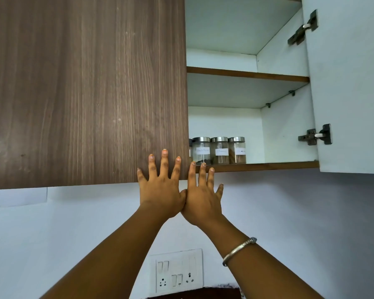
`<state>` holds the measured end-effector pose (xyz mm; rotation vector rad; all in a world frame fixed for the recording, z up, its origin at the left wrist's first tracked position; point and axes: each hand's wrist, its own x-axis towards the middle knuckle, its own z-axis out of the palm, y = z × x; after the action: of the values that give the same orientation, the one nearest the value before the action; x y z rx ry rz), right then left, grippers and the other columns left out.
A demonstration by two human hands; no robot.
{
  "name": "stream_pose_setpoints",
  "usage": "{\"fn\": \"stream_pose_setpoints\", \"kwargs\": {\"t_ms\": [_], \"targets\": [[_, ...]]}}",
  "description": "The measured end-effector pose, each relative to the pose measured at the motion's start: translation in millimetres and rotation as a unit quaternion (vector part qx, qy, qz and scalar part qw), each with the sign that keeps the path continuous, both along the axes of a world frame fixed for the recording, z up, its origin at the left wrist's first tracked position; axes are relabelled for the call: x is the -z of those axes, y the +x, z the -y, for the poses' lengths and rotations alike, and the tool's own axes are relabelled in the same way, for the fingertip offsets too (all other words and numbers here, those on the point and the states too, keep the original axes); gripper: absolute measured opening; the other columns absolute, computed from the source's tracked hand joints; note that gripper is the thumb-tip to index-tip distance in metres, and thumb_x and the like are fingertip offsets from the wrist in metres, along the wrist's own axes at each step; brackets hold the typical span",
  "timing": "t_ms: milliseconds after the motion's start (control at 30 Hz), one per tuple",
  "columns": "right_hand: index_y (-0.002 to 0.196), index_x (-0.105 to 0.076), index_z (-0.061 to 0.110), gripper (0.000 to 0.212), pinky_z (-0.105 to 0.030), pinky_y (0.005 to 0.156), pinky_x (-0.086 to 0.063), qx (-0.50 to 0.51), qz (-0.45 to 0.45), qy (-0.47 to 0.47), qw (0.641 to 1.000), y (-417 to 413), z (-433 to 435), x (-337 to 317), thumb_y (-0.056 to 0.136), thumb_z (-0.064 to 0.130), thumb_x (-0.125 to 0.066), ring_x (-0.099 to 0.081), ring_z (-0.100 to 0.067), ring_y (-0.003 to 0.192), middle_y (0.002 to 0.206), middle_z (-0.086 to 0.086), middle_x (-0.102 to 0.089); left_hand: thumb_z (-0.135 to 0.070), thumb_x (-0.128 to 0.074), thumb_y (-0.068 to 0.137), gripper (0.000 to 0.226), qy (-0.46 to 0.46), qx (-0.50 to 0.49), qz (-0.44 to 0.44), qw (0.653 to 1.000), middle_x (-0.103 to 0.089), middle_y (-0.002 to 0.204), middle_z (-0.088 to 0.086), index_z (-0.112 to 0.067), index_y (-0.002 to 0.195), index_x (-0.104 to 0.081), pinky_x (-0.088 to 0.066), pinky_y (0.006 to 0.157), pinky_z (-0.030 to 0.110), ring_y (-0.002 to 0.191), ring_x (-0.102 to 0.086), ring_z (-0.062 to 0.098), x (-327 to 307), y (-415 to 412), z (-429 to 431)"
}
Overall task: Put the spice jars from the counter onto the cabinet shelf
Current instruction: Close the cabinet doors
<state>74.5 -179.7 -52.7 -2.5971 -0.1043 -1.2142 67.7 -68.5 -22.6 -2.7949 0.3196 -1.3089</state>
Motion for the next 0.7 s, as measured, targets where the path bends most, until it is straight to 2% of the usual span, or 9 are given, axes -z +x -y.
{"fn": "stream_pose_setpoints", "kwargs": {"t_ms": [167,333,600,700], "targets": [[0.146,0.022,0.024,0.097,-0.061,0.111,-0.001,0.028,-0.016,-0.051,0.998,-52,18,13,0.086,0.048,-0.052,0.025,-0.035,0.141,0.154,-0.011,0.026,-0.066,-0.023,0.088,0.082,0.010,0.050,-0.080,0.995,0.024,0.155,0.006,-0.026,0.145,0.021,-0.009,0.112,0.059,0.143,0.013,0.038,20,-46,6],[0.146,0.020,0.025,0.098,-0.058,0.112,0.000,0.084,-0.014,-0.055,0.995,-130,46,19,0.085,0.042,-0.055,0.025,-0.032,0.141,0.155,-0.009,0.025,-0.062,-0.024,0.090,0.079,0.040,0.157,-0.065,0.985,0.025,0.155,0.004,-0.026,0.145,0.020,-0.009,0.113,0.057,0.143,0.015,0.035,26,-105,32],[0.145,0.023,0.026,0.098,-0.058,0.112,0.003,0.221,-0.026,-0.054,0.974,-263,117,34,0.086,0.049,-0.052,0.025,-0.032,0.141,0.155,-0.008,0.026,-0.054,-0.028,0.093,0.075,0.060,0.317,-0.052,0.945,0.024,0.155,0.003,-0.027,0.146,0.019,-0.009,0.115,0.052,0.144,0.014,0.031,40,-210,111],[0.146,0.022,0.025,0.096,-0.060,0.111,0.000,0.254,-0.007,-0.053,0.966,-307,153,32,0.086,0.046,-0.050,0.024,-0.032,0.141,0.155,-0.008,0.024,-0.051,-0.030,0.093,0.074,0.054,0.367,-0.034,0.928,0.021,0.156,0.003,-0.026,0.147,0.016,-0.012,0.114,0.051,0.145,0.011,0.030,36,-246,150]]}}
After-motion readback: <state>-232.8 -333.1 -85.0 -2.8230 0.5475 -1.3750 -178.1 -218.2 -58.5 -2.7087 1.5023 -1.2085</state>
